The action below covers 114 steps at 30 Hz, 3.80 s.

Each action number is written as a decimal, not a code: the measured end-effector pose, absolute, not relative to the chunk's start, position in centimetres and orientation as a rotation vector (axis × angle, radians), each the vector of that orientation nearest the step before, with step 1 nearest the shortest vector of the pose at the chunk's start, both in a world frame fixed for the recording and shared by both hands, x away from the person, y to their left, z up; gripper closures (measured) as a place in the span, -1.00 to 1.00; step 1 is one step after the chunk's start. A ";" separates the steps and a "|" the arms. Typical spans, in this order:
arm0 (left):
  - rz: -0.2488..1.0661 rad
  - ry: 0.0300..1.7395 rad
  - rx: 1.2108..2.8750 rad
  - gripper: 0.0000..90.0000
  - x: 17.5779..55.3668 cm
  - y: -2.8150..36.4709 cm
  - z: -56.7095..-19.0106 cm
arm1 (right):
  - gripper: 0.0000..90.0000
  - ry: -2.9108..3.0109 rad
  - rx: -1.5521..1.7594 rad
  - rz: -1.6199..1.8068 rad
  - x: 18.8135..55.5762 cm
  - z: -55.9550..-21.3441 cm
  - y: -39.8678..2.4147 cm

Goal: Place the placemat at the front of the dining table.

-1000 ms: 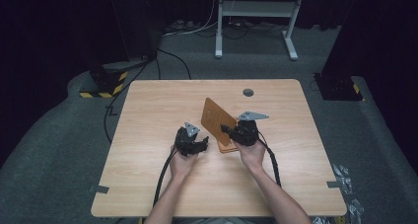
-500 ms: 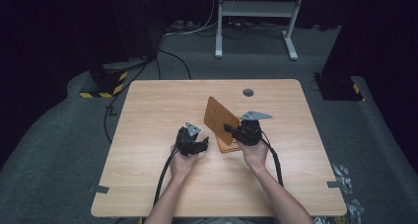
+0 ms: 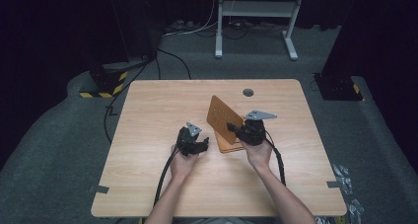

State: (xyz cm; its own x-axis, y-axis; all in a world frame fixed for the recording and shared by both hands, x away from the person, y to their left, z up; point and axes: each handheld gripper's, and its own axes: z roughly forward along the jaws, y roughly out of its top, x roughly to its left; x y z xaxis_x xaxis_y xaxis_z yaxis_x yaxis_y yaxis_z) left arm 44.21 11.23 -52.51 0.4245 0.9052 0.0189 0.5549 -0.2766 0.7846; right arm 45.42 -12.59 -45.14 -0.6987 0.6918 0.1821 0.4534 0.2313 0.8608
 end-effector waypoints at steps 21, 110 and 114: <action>0.625 1.233 2.006 -0.27 44.5 10.9 -52.6 | 0.92 2.230 1.089 1.455 45.1 -44.2 -14.3; 0.619 1.228 2.009 -0.28 44.5 11.0 -52.6 | 0.92 2.117 1.182 1.388 44.2 -41.0 -23.0; 0.619 1.229 2.009 -0.28 44.5 11.0 -52.6 | 0.92 2.107 1.189 1.385 44.2 -40.9 -23.4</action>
State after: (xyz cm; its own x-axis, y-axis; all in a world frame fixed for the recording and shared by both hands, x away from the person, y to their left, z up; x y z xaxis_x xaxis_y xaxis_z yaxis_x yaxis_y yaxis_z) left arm 44.54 11.00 -52.59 0.4380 0.8980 0.0415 0.5680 -0.3122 0.7615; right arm 44.15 -23.44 -40.93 -0.5853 0.7971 0.1482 0.4522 0.1692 0.8757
